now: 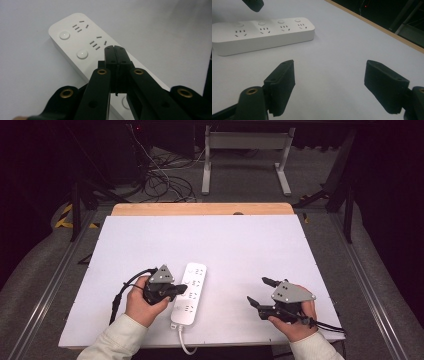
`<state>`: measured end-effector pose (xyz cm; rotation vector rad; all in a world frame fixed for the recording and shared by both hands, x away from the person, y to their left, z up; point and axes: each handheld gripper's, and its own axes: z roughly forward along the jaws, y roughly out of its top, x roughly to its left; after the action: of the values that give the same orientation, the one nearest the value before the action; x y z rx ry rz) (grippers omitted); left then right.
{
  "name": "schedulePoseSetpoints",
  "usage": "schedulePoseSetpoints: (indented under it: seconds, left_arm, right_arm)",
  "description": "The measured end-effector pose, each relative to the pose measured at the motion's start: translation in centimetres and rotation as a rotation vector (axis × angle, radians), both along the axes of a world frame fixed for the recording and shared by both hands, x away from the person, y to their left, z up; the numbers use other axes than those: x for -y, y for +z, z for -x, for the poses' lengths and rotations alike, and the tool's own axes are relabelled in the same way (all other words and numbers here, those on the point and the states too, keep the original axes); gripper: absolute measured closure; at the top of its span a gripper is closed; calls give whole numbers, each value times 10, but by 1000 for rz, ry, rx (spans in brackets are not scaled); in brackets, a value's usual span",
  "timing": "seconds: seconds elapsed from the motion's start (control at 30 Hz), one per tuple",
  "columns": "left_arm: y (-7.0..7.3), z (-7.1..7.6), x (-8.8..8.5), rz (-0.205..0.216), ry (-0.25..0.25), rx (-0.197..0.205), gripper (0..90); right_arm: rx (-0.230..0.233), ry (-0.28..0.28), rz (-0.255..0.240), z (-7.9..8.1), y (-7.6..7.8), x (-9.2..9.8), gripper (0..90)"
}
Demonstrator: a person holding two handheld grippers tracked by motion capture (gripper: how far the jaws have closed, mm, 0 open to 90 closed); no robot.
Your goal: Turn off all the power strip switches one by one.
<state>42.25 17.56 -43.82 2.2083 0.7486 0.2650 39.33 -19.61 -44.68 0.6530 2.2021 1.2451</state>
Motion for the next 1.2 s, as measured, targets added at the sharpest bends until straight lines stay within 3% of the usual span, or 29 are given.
schedulePoseSetpoints:
  seconds: [0.37,0.53,0.57,0.73,0.9,1.2]
  left_arm:
    - [-3,-8,3,-1,9,-18,900]
    - [-6,-9,4,-31,11,-20,900]
    - [-8,-10,4,-55,7,-17,900]
    - [-9,-10,5,-65,-4,-37,900]
    - [-12,-11,7,-105,-11,-45,900]
    - [-14,-12,7,-102,-14,-57,900]
  right_arm:
    - [-1,-3,-4,0,-1,1,251]
    - [-1,-2,-8,0,0,1,251]
    - [-1,-3,-8,0,0,1,251]
    - [1,-3,-6,0,0,2,253]
    - [2,-2,-4,0,0,1,254]
    - [3,-3,-1,-1,0,1,255]
